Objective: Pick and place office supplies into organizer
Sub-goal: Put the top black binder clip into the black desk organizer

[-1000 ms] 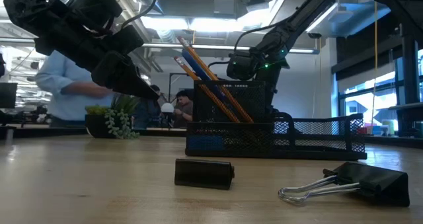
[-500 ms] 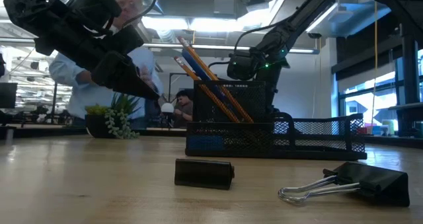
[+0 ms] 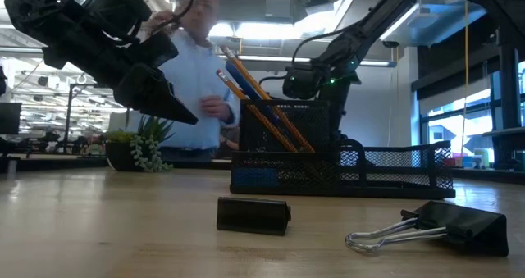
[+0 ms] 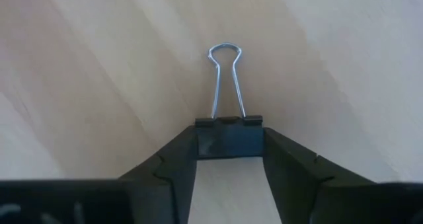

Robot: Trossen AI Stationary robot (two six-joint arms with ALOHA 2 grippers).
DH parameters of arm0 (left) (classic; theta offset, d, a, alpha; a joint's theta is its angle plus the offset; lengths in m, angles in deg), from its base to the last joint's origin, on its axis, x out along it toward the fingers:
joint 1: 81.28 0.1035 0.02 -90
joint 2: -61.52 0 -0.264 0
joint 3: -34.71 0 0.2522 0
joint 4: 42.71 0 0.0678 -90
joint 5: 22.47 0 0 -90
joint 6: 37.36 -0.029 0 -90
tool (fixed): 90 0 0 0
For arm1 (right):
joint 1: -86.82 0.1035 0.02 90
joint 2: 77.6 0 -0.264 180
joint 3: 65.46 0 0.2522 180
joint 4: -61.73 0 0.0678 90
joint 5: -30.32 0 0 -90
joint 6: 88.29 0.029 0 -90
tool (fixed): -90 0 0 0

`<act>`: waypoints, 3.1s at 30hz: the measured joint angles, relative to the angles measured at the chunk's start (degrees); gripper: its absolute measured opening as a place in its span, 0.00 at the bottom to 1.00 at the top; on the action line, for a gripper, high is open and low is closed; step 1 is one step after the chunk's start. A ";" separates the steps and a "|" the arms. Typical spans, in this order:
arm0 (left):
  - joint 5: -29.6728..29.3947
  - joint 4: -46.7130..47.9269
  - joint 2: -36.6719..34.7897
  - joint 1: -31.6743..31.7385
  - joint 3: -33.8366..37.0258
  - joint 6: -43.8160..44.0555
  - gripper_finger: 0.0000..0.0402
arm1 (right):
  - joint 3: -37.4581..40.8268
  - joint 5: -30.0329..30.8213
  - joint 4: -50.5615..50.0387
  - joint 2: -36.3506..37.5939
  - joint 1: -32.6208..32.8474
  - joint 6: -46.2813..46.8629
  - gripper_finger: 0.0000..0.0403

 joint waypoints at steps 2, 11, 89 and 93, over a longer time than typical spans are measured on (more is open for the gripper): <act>0.00 0.00 0.00 0.00 0.00 0.01 0.28 | 0.23 0.18 -1.28 1.12 0.17 -0.11 0.39; -0.02 0.00 0.00 0.00 0.00 0.00 0.28 | -0.03 -0.08 -4.60 8.02 3.53 0.29 0.39; 0.04 0.90 0.00 -0.01 0.02 0.07 0.28 | -0.21 9.16 4.53 4.93 42.24 13.70 0.39; 0.02 0.90 0.00 -0.01 0.02 0.07 0.28 | -0.21 9.16 4.33 4.93 42.24 13.72 0.39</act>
